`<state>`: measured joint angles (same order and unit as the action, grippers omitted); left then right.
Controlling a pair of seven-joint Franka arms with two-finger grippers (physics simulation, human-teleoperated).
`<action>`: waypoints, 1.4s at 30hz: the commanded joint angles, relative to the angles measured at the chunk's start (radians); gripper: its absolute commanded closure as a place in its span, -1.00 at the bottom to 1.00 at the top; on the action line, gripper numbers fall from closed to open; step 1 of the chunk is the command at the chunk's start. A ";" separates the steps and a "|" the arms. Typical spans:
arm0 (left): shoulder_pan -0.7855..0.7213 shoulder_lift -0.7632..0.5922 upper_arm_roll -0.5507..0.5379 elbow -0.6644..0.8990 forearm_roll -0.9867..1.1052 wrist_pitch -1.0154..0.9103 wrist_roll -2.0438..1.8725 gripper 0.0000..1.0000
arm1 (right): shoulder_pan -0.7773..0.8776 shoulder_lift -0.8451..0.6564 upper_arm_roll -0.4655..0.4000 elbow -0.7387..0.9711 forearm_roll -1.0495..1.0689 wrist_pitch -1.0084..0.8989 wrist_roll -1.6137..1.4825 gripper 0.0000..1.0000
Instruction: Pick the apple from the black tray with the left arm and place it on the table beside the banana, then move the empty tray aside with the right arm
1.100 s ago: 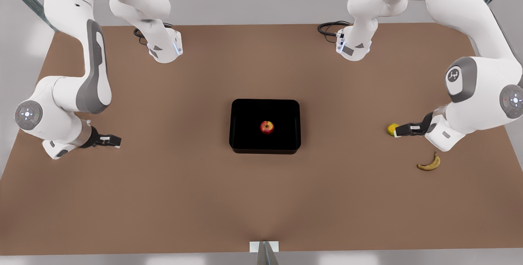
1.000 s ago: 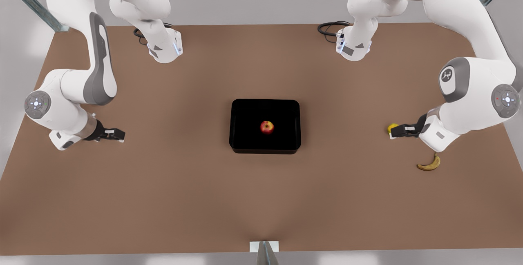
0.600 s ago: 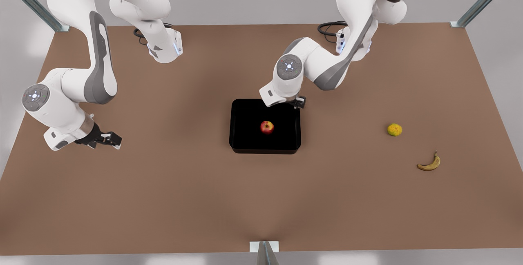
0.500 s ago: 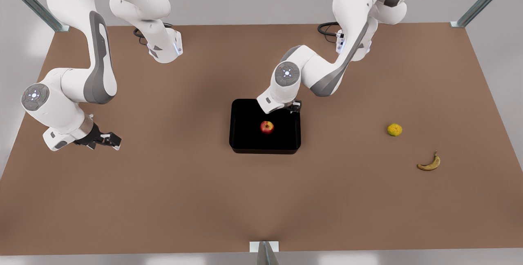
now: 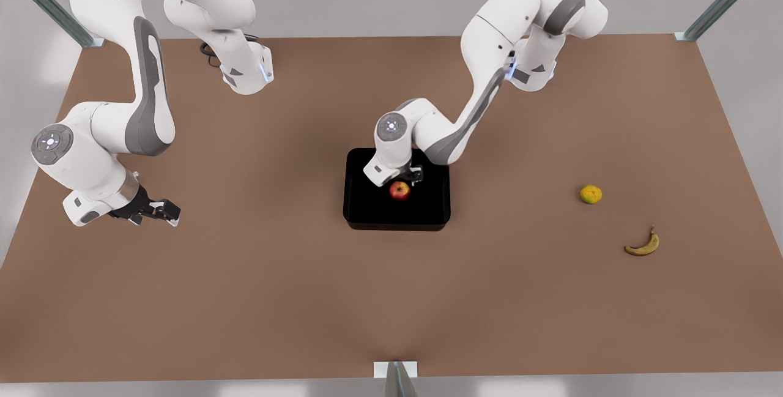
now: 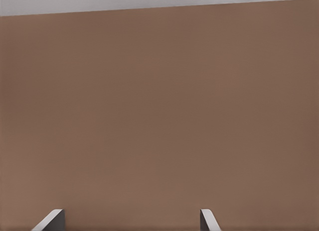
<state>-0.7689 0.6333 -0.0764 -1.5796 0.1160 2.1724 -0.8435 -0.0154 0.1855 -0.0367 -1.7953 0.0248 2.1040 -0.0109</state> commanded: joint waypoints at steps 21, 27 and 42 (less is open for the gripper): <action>0.003 0.068 0.003 -0.106 0.074 0.256 -0.296 -1.00 | -0.002 0.008 0.000 0.014 0.001 -0.002 0.000 -1.00; 0.003 0.097 0.003 -0.106 0.097 0.261 -0.298 -1.00 | -0.002 0.008 0.000 0.014 0.001 -0.002 0.000 -1.00; 0.583 -0.176 0.010 0.027 -0.021 -0.407 0.929 -0.45 | 0.305 0.028 0.018 0.232 -0.063 -0.305 0.431 -1.00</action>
<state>-0.2423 0.4641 -0.0664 -1.5512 0.1097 1.9374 -0.8296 0.2606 0.2120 -0.0170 -1.5793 -0.0216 1.9763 0.0737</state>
